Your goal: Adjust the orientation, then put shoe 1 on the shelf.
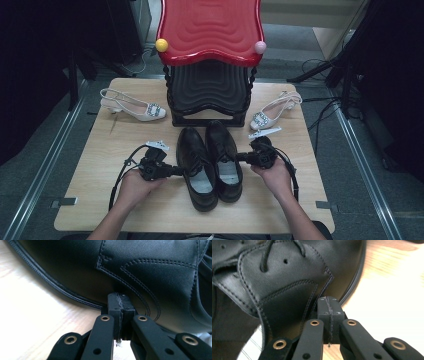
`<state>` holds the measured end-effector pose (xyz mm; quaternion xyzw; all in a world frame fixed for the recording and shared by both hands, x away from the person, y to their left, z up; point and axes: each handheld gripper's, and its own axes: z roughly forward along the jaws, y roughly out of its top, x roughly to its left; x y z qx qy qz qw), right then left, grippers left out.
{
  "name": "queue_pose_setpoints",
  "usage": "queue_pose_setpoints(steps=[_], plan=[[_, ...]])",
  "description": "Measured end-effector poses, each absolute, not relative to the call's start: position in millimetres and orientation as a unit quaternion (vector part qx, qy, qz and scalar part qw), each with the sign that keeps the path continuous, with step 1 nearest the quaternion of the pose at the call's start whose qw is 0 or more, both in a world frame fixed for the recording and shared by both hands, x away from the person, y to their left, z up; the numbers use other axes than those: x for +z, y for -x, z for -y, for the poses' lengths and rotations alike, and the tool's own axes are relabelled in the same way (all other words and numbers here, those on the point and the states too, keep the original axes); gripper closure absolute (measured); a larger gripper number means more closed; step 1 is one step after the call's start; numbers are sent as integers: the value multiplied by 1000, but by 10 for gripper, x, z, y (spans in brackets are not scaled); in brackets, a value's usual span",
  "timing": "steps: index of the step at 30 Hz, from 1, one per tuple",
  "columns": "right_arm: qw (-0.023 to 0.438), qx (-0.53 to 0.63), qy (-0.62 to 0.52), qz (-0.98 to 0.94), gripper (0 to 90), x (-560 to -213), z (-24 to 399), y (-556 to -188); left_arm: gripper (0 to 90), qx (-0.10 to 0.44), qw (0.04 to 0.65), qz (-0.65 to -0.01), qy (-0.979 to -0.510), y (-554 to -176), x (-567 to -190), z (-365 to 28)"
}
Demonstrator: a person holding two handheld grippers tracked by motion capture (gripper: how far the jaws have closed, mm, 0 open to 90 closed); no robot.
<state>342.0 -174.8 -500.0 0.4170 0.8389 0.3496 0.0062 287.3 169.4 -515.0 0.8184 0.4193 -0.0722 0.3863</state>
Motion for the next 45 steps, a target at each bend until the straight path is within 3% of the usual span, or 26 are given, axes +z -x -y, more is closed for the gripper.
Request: queue_pose_setpoints(steps=[14,28,35,45], plan=[[23,369,-426,-826,900,-4909,1858,-3525,898,-56,380,-391,-836,-2718,-5133,-1463],[21,392,-420,-818,808,-4811,1975,-3430,492,-27,385,-408,-828,-2834,-4983,-1787],[16,396,-422,-816,776,-4753,2025,-3355,404,-22,384,-408,-828,-2905,-4958,-1858],[19,410,-403,-818,759,-4575,2001,-3175,379,-16,383,-411,-827,-2969,-4891,-1942]])
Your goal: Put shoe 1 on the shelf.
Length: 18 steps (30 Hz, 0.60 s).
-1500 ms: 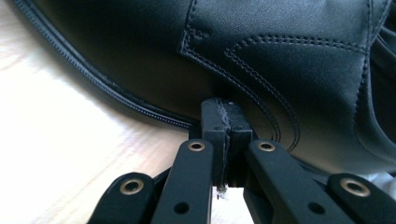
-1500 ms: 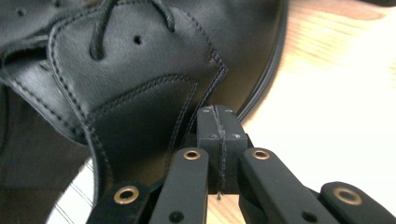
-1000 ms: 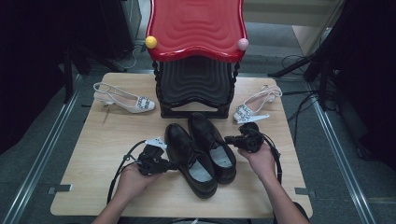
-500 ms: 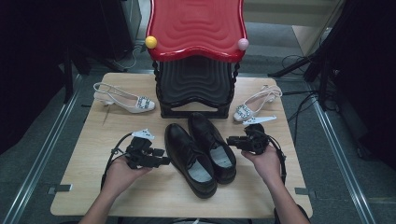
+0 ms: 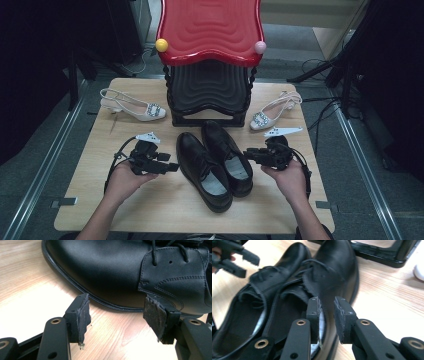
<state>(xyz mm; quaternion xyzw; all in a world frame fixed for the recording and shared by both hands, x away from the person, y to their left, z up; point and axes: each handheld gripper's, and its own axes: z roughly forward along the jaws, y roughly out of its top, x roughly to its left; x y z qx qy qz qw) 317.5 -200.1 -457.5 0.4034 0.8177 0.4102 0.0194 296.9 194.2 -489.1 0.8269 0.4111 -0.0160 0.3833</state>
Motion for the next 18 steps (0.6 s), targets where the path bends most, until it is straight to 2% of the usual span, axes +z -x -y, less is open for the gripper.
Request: queue_pose_setpoints(steps=[8,18], plan=[[15,408,-383,-829,730,-4500,1874,-3016,377,-6,382,-414,-826,-3034,-4849,-1990],[-16,386,-366,-847,684,-4526,1645,-2858,376,-1,374,-414,-830,-3113,-4824,-2002]])
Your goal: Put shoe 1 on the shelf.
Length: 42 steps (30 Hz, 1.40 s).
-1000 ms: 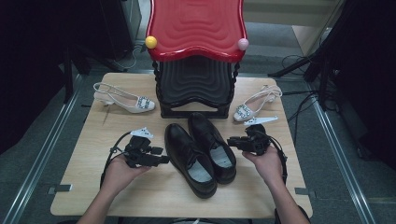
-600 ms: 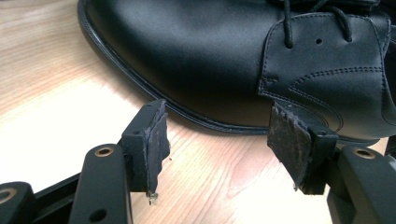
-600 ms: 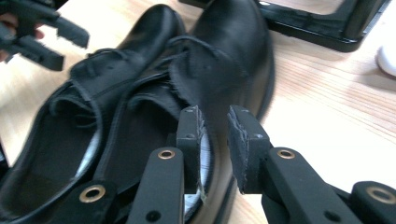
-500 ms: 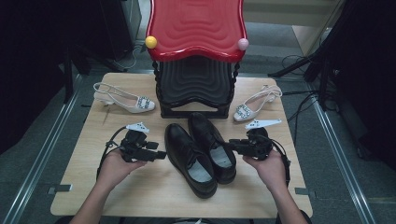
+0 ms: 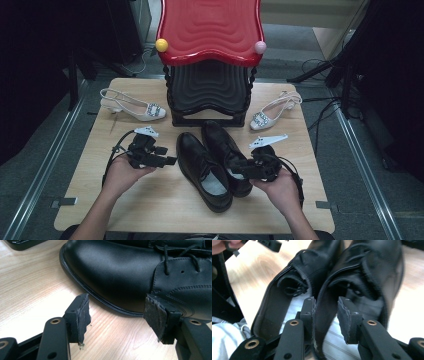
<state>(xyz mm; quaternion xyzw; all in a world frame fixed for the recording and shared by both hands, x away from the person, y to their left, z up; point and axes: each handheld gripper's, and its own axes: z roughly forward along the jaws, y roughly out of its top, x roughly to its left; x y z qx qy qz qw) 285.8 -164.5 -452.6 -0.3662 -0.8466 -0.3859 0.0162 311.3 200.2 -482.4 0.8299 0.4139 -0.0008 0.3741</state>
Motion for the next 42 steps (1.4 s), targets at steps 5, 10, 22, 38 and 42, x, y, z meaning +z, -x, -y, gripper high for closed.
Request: queue_pose_setpoints(steps=[5,10,22,38,42], plan=[[26,-377,360,853,649,-4517,1503,-2821,376,-2,374,-413,-830,-3151,-4820,-2015],[24,-346,362,865,611,-4573,1365,-2851,377,-4,380,-415,-827,-3181,-4826,-2040],[26,-282,367,886,609,-4695,1105,-3011,377,2,379,-413,-828,-3230,-4796,-2057],[5,-243,381,892,800,-4809,1014,-3095,382,18,381,-422,-822,-3230,-4783,-2142],[26,-245,392,886,827,-4800,1099,-3155,382,24,377,-421,-825,-3235,-4804,-2158]])
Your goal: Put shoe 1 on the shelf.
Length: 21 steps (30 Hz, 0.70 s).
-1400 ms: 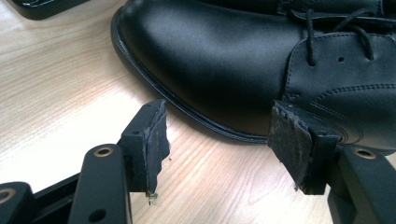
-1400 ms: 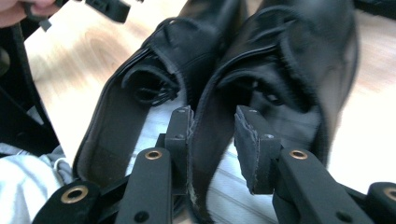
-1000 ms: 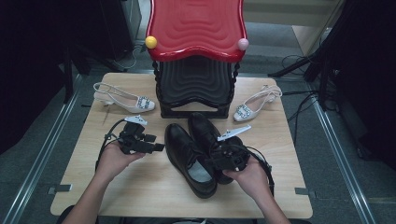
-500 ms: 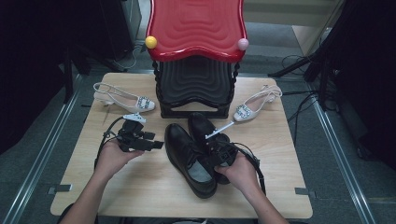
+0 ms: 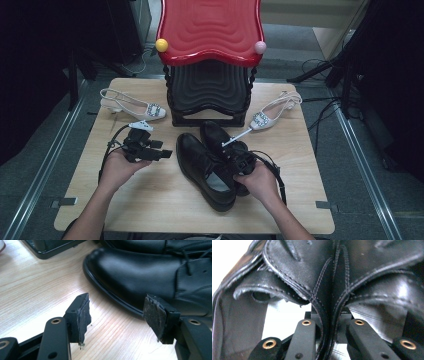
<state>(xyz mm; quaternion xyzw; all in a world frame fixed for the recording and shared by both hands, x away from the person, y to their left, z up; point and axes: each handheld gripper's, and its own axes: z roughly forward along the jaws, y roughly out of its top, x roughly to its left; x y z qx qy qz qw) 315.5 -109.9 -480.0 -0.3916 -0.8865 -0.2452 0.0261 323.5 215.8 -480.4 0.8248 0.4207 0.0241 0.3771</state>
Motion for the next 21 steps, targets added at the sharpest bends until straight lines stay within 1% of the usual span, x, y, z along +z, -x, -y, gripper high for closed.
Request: queue_pose_setpoints(steps=[6,12,21], plan=[[53,-259,396,880,833,-4740,1241,-3213,382,26,371,-424,-825,-3242,-4824,-2178],[86,-292,406,862,832,-4590,1395,-3247,383,35,374,-429,-822,-3235,-4807,-2250],[100,-346,408,839,831,-4187,1630,-3157,385,34,372,-431,-821,-3237,-4817,-2263]])
